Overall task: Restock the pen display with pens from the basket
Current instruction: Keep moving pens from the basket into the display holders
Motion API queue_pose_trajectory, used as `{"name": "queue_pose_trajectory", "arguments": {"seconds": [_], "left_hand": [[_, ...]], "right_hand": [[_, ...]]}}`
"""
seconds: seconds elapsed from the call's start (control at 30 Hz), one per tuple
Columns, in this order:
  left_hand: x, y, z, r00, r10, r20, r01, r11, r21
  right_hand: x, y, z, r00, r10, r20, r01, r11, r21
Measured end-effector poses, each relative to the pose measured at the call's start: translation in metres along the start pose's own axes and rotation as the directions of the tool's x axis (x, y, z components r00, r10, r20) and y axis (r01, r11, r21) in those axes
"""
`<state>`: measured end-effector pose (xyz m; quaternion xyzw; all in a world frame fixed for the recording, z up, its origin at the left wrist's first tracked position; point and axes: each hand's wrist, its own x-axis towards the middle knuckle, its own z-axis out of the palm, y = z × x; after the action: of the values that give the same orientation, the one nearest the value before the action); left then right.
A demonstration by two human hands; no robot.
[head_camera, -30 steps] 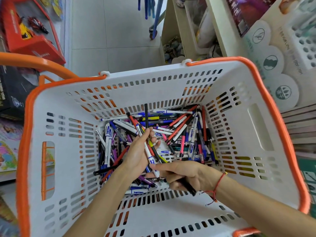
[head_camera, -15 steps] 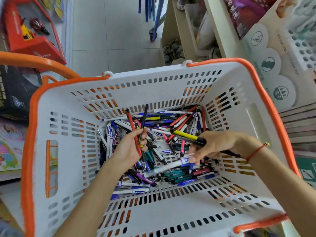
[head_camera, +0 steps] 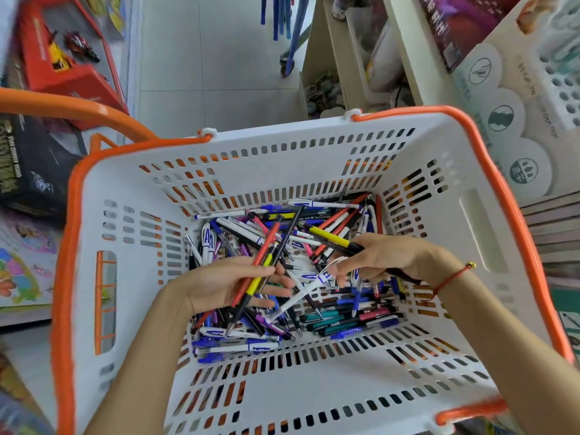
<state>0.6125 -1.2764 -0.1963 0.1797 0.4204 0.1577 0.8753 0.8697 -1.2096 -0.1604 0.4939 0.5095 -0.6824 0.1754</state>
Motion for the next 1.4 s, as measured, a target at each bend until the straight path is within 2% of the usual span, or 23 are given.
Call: {"name": "queue_pose_trajectory", "arguments": {"seconds": [0.1, 0.17, 0.23, 0.3, 0.37, 0.57, 0.8, 0.87, 0.97, 1.1, 1.17, 1.3, 1.4], "left_hand": [[0.004, -0.001, 0.004, 0.998, -0.024, 0.055, 0.02, 0.997, 0.077], [0.009, -0.001, 0.005, 0.999, -0.025, 0.045, 0.02, 0.994, 0.107], [0.011, -0.001, 0.007, 0.998, -0.033, 0.05, 0.029, 0.997, 0.068], [0.011, -0.001, 0.009, 0.995, -0.017, 0.095, 0.011, 0.998, 0.057], [0.011, -0.002, 0.012, 0.996, 0.004, 0.092, -0.009, 0.999, 0.052], [0.011, -0.001, 0.018, 0.995, 0.04, 0.094, -0.055, 0.985, 0.165], [0.014, -0.002, 0.015, 0.992, 0.052, 0.117, -0.072, 0.983, 0.17], [0.015, -0.003, 0.013, 0.988, 0.052, 0.145, -0.079, 0.978, 0.192], [0.016, -0.004, 0.012, 0.989, 0.042, 0.139, -0.07, 0.976, 0.206], [0.016, -0.005, 0.003, 0.987, 0.006, 0.158, -0.035, 0.982, 0.183], [0.016, -0.005, 0.0, 0.994, 0.002, 0.108, -0.016, 0.992, 0.128], [0.02, -0.007, 0.004, 0.998, 0.022, -0.055, -0.026, 0.997, -0.068], [0.028, -0.009, 0.008, 0.996, 0.064, -0.061, -0.075, 0.98, -0.184]], "right_hand": [[-0.001, -0.003, 0.002, 1.0, 0.012, -0.006, -0.012, 1.0, 0.026], [-0.002, -0.004, 0.003, 1.0, 0.001, -0.028, 0.001, 0.998, 0.058], [0.003, -0.005, 0.009, 0.991, -0.027, -0.128, 0.043, 0.991, 0.125], [0.013, -0.002, 0.015, 0.955, -0.043, -0.293, 0.101, 0.977, 0.185], [0.02, 0.001, 0.02, 0.922, -0.046, -0.385, 0.13, 0.973, 0.193], [0.022, -0.004, 0.028, 0.864, -0.046, -0.501, 0.184, 0.956, 0.229], [0.019, -0.012, 0.034, 0.811, -0.047, -0.583, 0.372, 0.811, 0.452], [0.016, -0.014, 0.034, 0.785, -0.048, -0.617, 0.414, 0.782, 0.466], [0.014, -0.014, 0.031, 0.757, -0.036, -0.652, 0.413, 0.799, 0.437], [0.007, -0.022, 0.021, 0.591, 0.049, -0.805, 0.522, 0.737, 0.428], [0.001, -0.027, 0.02, 0.528, 0.088, -0.845, 0.545, 0.728, 0.416], [-0.012, -0.027, 0.033, 0.516, 0.041, -0.856, 0.482, 0.812, 0.329], [-0.017, -0.02, 0.046, 0.527, -0.004, -0.85, 0.41, 0.877, 0.25]]}}
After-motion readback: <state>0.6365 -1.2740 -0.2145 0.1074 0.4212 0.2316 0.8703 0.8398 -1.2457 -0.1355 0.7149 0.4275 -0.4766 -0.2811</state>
